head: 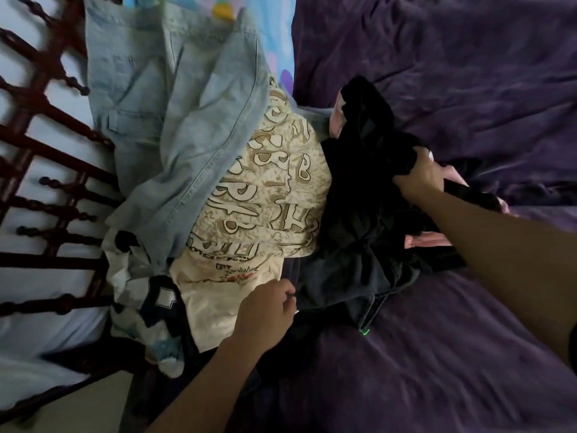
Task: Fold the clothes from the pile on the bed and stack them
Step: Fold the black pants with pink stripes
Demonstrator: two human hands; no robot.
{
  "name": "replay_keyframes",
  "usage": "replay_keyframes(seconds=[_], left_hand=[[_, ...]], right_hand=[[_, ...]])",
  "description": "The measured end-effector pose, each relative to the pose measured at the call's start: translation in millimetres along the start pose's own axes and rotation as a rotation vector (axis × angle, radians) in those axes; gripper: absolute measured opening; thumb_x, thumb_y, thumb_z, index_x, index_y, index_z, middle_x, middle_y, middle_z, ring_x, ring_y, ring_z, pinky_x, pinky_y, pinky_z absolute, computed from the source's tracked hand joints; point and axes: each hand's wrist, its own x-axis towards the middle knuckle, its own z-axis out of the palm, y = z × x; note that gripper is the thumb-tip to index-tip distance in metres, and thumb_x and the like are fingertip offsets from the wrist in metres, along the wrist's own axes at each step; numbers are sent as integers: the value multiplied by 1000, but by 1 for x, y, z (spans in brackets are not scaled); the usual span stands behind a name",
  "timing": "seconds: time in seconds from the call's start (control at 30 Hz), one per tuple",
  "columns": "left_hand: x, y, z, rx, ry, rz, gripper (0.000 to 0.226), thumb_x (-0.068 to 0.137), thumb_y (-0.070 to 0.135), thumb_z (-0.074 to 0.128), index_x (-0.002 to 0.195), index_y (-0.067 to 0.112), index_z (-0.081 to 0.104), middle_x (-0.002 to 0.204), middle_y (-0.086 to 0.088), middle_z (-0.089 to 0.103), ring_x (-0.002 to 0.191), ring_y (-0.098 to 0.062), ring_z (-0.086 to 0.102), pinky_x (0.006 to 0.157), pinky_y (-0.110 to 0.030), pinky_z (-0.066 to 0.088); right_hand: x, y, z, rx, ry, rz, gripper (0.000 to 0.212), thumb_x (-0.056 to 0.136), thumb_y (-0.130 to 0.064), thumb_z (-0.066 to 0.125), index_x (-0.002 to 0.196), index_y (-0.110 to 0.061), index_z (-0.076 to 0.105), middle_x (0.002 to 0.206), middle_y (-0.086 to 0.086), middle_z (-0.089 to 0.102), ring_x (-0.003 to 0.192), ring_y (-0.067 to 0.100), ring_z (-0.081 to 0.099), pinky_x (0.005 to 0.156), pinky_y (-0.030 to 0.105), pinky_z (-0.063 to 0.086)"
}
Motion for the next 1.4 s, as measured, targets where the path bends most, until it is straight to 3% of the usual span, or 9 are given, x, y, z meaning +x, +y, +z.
replay_keyframes(seconds=[0.17,0.4,0.5,0.67,0.77,0.93,1.07,1.2,1.4], left_hand=[[6,2,-29,39,3,51,16,92,26,54,105,22,63,90,5,64,87,-14,60,78,-31,49],[17,34,-100,61,132,219,25,91,25,56,115,21,60,101,0,64,75,-18,60,64,-30,45],[8,51,-117,110,182,342,53,87,23,61,136,26,41,123,-1,52,91,-22,61,70,-32,46],[-16,85,-117,344,160,625,106,73,31,73,149,40,0,153,-11,18,136,-32,27,104,-42,33],[-42,112,-107,296,104,752,114,67,42,77,148,42,-3,158,-9,6,143,-29,11,113,-45,23],[-88,157,-116,-57,81,894,57,67,37,79,118,19,62,136,-7,51,131,-24,42,104,-37,33],[-107,179,-181,-217,175,964,24,71,16,72,63,21,50,61,2,56,67,-24,60,59,-34,39],[-125,204,-274,-186,391,1052,11,73,6,67,76,16,64,70,-1,65,68,-16,60,61,-27,40],[-178,228,-373,-84,814,1064,25,71,0,61,92,12,59,89,-15,63,84,-37,61,72,-44,49]], right_hand=[[-67,-9,6,118,-128,78,68,69,-25,74,132,-16,48,114,17,63,102,35,62,87,41,53],[-182,-22,-60,-287,-196,-348,43,79,-31,63,122,-34,61,112,3,67,99,28,63,75,34,49],[-231,-31,-109,-504,-123,-517,44,82,-28,60,124,-41,60,123,-4,61,107,23,61,85,32,46],[-328,-55,-194,-505,295,-850,40,51,0,82,85,-21,79,68,6,57,55,28,59,51,30,45],[-376,-67,-234,-406,512,-936,29,69,-9,58,87,-19,78,68,4,52,54,26,53,52,29,42],[-431,-65,-299,-184,752,-836,44,69,-5,50,103,-14,74,83,-9,45,72,12,50,65,24,42],[-456,-51,-354,-31,891,-572,42,62,1,54,94,-16,75,84,-6,60,80,9,57,75,14,42],[-473,-47,-401,67,753,-335,24,68,-1,75,89,-12,75,76,7,67,73,11,57,70,27,45],[-515,-97,-454,119,518,-517,33,65,-24,86,79,1,69,63,3,55,61,9,49,56,23,38]])
